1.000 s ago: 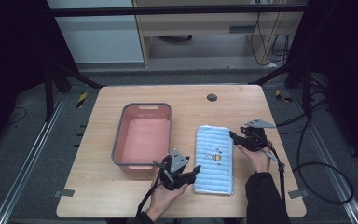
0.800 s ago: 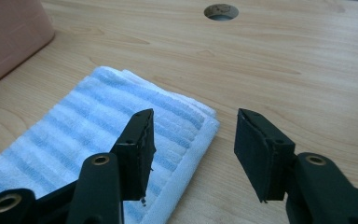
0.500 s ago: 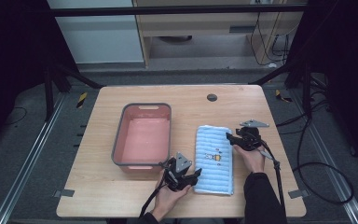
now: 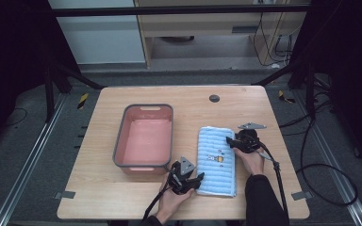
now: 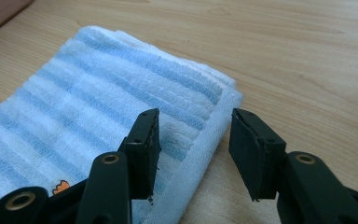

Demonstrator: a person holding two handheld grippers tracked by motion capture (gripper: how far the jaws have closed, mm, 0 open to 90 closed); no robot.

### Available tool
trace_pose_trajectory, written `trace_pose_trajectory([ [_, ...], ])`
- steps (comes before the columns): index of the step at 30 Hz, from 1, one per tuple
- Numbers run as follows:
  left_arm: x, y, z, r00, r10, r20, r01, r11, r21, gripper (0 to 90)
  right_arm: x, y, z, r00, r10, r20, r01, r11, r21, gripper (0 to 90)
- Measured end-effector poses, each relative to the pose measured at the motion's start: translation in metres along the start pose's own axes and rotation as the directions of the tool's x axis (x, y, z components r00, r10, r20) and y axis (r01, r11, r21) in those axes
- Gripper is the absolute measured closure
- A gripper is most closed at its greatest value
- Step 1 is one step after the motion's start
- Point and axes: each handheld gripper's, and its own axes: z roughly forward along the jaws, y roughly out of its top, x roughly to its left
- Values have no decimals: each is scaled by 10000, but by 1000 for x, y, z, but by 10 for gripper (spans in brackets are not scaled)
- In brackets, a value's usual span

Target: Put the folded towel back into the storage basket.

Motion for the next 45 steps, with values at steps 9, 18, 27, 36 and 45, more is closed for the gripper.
trace_pose_trajectory([
  [9, -2, 0, 2, 10000, -20, 7, 20, 9996, 266, 542, 1, -3, 4, 9999, 129, -10, -128, 9995, 295, 548],
  [18, -5, 0, 3, 9998, -4, 184, -2, 9994, 339, 628, 2, -4, 5, 9993, 311, -212, -304, 9990, 326, 636],
  [27, -7, 1, 4, 9985, -410, 374, 397, 9985, 366, 804, 4, -5, 5, 9967, 615, -537, -602, 9979, 253, 780],
  [36, -11, 1, -1, 9992, -279, 274, 282, 9995, -130, 858, 5, -2, 1, 9954, 712, -644, -709, 9975, 58, 809],
  [45, -13, 12, -19, 9980, -208, 592, 244, 9978, -616, 859, 13, 8, -21, 9958, 367, -843, -431, 9962, -758, 812],
])
